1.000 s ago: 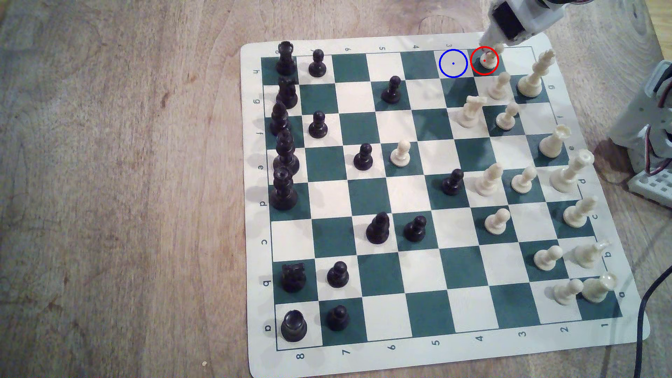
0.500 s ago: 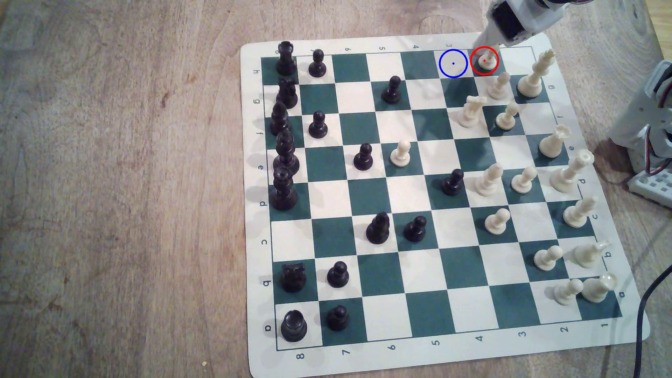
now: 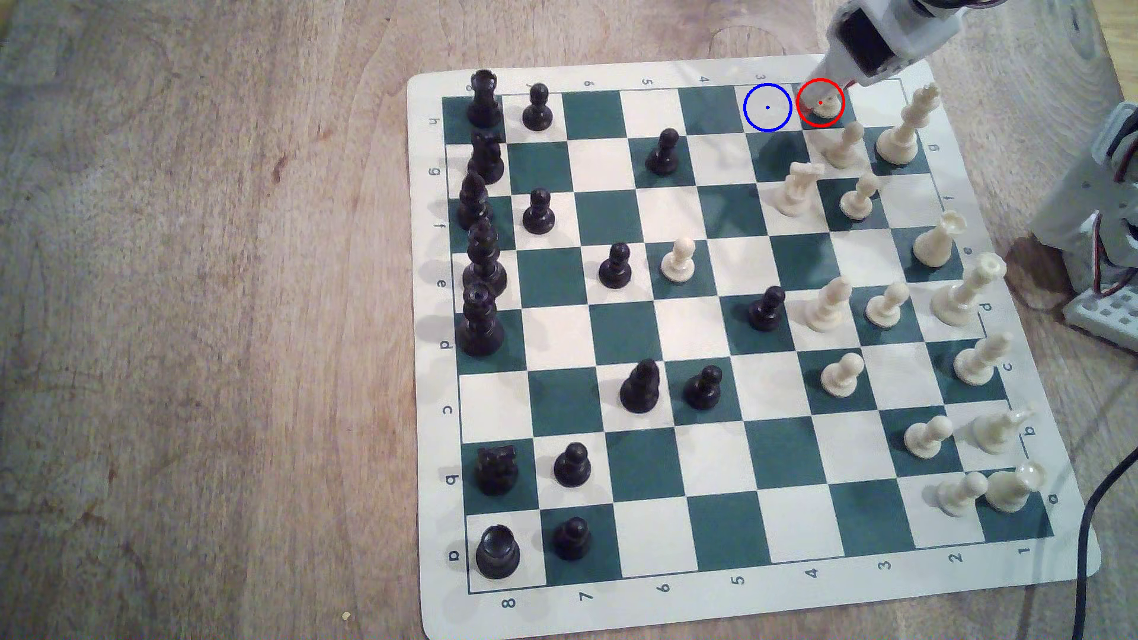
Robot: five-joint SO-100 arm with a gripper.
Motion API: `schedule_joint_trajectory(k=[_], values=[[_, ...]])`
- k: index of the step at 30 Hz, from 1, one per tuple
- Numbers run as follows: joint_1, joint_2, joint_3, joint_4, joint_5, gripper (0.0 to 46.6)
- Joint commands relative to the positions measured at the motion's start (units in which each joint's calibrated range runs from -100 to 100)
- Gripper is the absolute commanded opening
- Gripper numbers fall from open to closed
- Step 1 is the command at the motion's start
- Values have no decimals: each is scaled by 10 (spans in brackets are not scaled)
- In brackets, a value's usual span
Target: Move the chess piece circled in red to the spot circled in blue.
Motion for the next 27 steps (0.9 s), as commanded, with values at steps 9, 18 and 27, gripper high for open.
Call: schedule_joint_trajectory(k=[9, 18, 27], values=[[-7, -37, -33, 2, 0, 10], [-7, -68, -35, 17, 0, 4], [-8, -167, -63, 106, 2, 4]])
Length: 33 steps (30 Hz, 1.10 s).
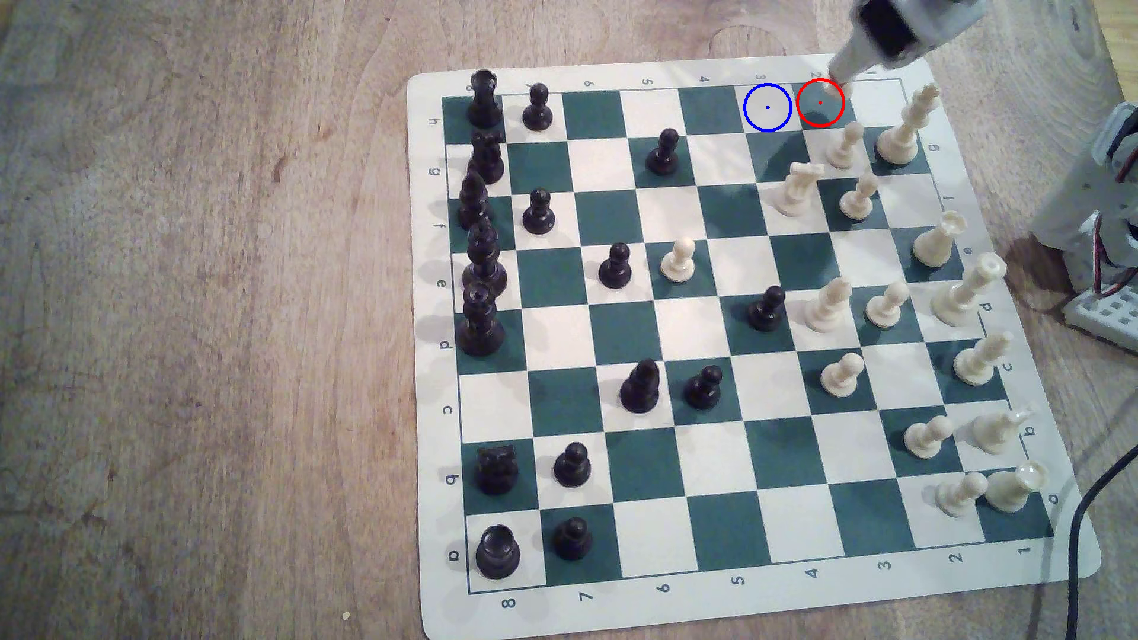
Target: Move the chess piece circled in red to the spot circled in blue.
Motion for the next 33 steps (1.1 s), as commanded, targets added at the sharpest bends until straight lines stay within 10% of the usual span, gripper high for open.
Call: schedule_joint_trajectory(k=[1, 33], values=[[-5, -62, -64, 30, 0, 4], [-62, 196, -219, -41, 0, 4]])
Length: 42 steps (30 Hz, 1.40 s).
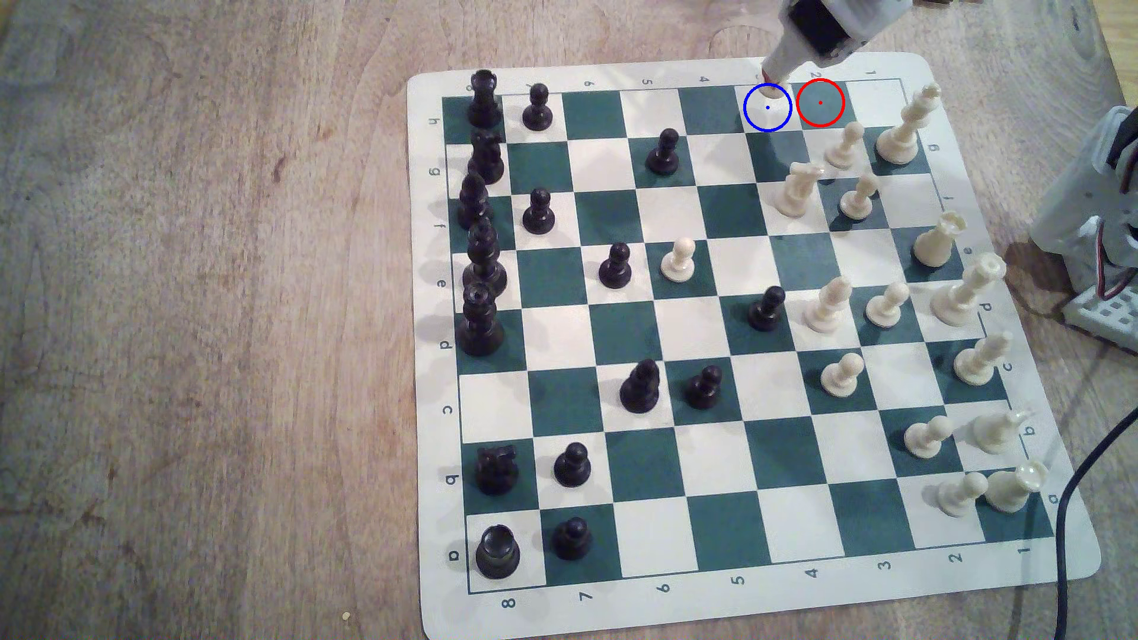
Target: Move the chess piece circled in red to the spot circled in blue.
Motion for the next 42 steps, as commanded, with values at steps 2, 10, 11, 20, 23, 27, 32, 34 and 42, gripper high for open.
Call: schedule_joint_trajectory(k=[2, 10, 11, 20, 23, 27, 32, 34, 42], values=[[-6, 21, -59, -6, 1, 4], [2, 40, -68, -8, 5, 4], [2, 42, -70, -8, 5, 4], [2, 59, -67, -6, 8, 4], [1, 62, -66, -6, 8, 4], [-1, 65, -66, 2, 10, 53], [-2, 57, -66, 28, 18, 188], [-2, 47, -65, 47, 21, 199], [-3, -14, -37, 78, 25, 192]])
